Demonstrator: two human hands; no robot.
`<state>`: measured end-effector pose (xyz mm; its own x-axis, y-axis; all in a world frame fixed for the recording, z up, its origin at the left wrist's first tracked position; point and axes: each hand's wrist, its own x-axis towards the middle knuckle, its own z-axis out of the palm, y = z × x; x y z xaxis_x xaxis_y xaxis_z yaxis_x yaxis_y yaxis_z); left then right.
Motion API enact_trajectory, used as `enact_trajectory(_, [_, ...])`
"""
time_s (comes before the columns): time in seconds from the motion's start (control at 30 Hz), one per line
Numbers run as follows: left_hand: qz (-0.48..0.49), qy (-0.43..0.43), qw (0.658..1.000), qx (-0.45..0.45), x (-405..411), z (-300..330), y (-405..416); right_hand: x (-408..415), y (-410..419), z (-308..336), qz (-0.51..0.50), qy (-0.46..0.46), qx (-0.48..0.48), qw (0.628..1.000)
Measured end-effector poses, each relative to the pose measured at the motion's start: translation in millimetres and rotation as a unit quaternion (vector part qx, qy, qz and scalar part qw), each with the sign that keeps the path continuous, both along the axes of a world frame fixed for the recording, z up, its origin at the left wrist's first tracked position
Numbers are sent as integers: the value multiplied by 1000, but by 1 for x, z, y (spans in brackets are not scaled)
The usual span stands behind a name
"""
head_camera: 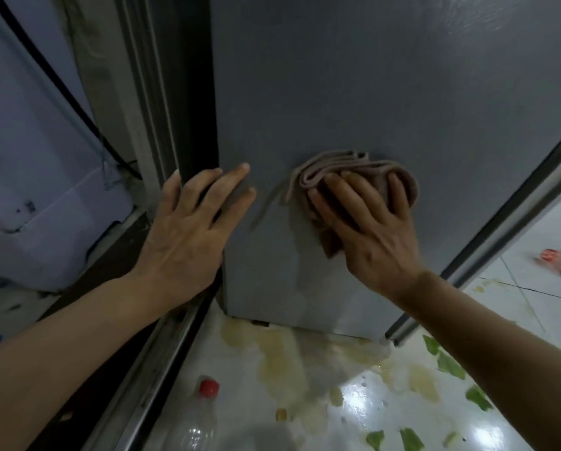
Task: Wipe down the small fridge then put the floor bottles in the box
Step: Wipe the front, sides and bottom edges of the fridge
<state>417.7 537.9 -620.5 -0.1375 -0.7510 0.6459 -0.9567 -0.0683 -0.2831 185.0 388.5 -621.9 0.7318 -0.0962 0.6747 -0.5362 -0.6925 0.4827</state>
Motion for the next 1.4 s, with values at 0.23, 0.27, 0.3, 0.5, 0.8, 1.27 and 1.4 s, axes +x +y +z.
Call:
enact_trajectory(0.23, [3,21,996,87,13,3,9,15,21,-40,4,253,-38,967])
enact_trajectory(0.27, [-1,27,996,90,14,4,10,16,19,-34,13,256,-48,965])
enact_trajectory(0.3, [-2,34,995,91,15,5,12,18,16,-26,27,237,-59,969])
enact_trajectory(0.5, [7,80,991,102,25,3,22,60,12,10,30,-5,-55,998])
enact_trajectory(0.8, [9,151,982,115,40,-6,36,68,29,-39,46,326,-111,938])
enact_trajectory(1.27, [-3,347,935,75,50,-36,35,120,26,-40,97,158,-91,979])
enact_trajectory(1.4, [1,358,930,81,53,-40,39,112,32,-84,31,273,-79,958])
